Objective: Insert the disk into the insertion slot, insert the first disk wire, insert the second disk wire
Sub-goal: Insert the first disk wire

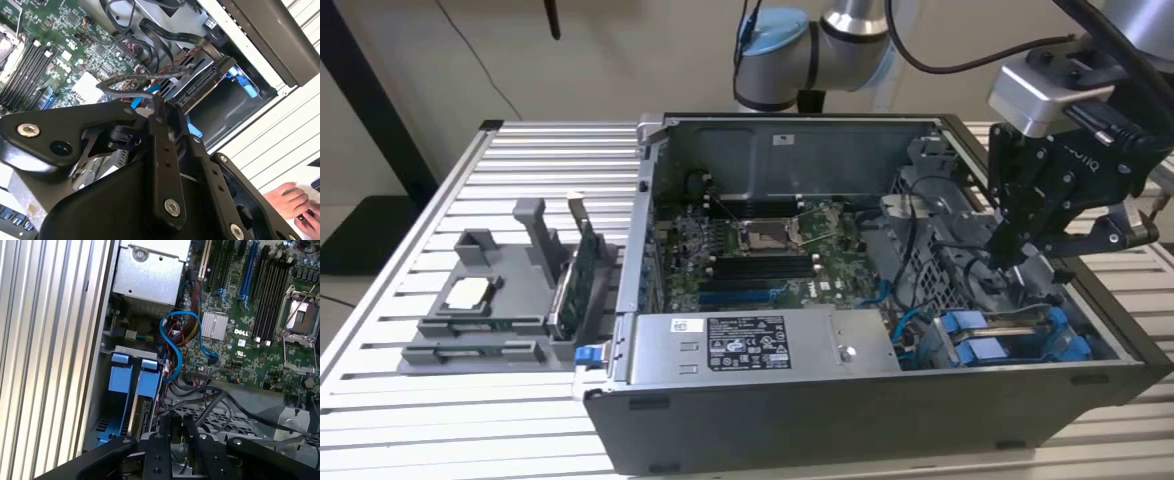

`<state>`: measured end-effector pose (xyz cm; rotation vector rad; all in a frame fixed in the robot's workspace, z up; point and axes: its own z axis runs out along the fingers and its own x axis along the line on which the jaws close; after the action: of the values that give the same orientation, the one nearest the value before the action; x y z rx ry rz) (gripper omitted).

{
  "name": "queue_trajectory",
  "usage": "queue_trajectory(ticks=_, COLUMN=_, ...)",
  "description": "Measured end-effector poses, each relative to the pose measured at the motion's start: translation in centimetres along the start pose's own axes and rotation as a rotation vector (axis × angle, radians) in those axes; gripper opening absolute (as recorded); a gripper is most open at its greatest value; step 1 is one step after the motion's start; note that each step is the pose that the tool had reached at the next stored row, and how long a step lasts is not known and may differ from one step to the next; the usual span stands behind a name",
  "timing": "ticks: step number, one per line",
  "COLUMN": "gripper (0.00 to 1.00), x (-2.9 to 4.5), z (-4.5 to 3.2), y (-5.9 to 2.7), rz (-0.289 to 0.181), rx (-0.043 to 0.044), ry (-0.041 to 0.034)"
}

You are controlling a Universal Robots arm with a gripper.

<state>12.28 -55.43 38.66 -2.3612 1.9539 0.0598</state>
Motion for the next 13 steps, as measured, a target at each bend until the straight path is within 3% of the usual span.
queue_trajectory(ticks=13, gripper=0.25, x=-0.05, z=0.00, y=0.32, rz=0.000, rx=0.0051, ry=-0.0008)
